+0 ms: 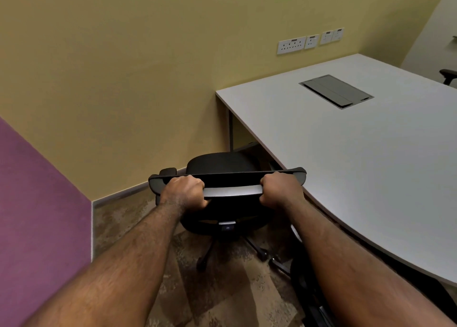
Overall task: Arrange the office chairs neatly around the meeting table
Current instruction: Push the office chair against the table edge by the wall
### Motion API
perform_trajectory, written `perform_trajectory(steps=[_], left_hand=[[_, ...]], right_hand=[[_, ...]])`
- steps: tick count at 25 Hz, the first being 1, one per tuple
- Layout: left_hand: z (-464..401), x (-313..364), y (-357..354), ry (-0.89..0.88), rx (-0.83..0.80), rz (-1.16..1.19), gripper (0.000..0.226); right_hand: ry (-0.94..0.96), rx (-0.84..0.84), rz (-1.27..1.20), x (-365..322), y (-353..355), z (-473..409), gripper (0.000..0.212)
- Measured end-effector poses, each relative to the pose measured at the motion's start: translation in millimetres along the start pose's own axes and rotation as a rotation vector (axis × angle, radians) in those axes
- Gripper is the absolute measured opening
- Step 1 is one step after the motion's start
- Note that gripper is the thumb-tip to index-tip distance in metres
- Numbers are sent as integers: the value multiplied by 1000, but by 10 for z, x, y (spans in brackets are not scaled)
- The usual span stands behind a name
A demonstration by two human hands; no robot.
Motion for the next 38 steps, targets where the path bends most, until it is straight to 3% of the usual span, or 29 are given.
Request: perform_trajectory(steps=[15, 38], left_hand=[[-872, -560, 106, -145, -20, -22, 15], [-2694, -861, 269, -445, 57, -120, 19]], right_hand=[[-186, 32, -36, -159, 7, -612, 14], [-467, 80, -27, 111, 109, -1702, 4]])
Point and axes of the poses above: each hand's wrist, its own z-axis away from the middle knuckle, its own y-axis out of the back of the hand, x = y × z, the point moved 8 cm from there along -z, towards the middle knuckle, and after that the axes turned 6 degrees about z, right-handed, at the moved point
